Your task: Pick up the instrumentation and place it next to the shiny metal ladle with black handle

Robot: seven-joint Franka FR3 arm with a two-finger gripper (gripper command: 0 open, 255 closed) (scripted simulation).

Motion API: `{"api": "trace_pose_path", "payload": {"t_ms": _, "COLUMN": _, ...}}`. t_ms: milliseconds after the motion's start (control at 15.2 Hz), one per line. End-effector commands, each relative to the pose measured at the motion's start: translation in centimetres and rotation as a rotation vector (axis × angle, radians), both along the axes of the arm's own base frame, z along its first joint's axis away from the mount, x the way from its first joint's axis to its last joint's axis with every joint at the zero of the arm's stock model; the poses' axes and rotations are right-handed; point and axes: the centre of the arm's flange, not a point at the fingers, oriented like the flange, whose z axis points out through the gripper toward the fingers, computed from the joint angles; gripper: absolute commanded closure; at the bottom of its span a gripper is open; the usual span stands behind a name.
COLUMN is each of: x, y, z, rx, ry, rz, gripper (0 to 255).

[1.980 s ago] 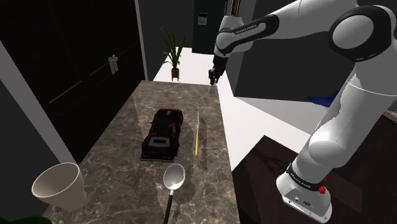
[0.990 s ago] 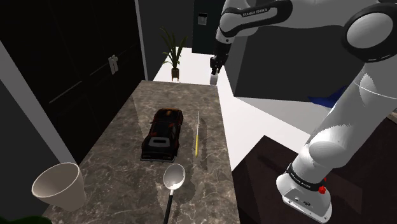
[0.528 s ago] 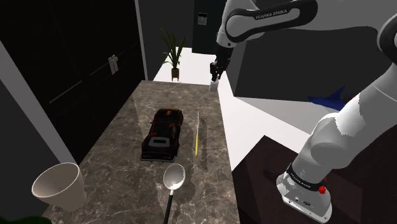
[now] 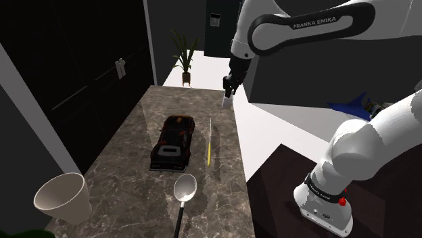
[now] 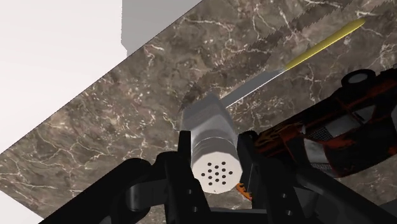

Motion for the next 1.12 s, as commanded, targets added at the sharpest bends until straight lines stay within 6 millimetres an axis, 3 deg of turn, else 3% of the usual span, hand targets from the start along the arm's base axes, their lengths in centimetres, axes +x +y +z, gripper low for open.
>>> {"api": "trace_pose_path", "payload": {"t_ms": 0, "x": -1.7, "y": 1.9, "z": 0.2, "rx": 0.0, "ry": 0.0, "rz": -0.001, "gripper": 255}}
{"api": "trace_pose_path", "payload": {"t_ms": 1056, "x": -15.2, "y": 18.1, "z": 0.2, "rx": 0.0, "ry": 0.0, "rz": -0.001, "gripper": 255}}
